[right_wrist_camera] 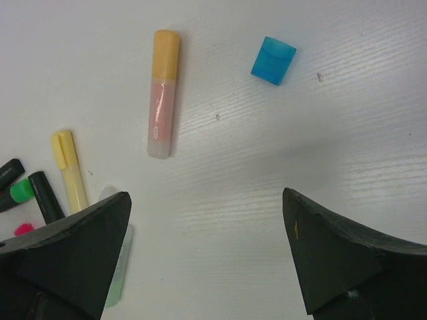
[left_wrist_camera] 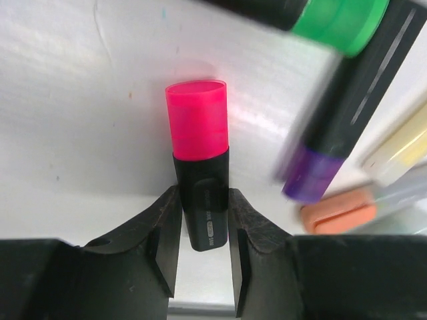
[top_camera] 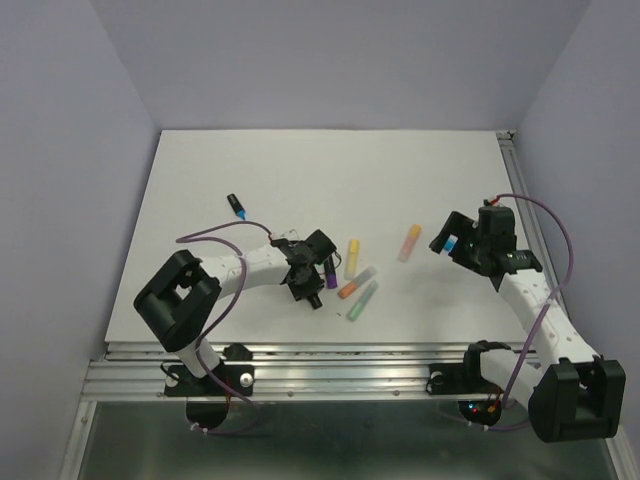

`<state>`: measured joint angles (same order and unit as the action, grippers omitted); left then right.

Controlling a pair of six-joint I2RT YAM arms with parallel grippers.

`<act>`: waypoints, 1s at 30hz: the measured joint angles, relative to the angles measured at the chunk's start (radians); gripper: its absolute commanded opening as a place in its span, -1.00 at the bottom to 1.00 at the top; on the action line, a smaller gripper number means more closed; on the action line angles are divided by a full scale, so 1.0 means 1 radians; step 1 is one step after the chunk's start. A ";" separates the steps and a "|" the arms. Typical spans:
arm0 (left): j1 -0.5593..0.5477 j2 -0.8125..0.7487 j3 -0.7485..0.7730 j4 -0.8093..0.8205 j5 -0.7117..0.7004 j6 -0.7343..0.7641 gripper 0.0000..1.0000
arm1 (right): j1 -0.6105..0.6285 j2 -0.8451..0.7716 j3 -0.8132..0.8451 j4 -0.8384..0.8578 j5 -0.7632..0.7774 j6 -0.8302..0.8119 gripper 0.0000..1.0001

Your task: Open the pen caps

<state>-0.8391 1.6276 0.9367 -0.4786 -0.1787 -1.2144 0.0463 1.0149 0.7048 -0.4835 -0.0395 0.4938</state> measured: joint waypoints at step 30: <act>-0.377 -0.314 0.055 0.348 -0.003 0.605 -1.00 | 0.407 -0.045 -0.025 0.440 -0.431 0.184 0.59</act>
<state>-1.2160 1.3136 0.9913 -0.1310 -0.1822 -0.6098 0.4538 0.9695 0.6800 -0.0433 -0.4709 0.6777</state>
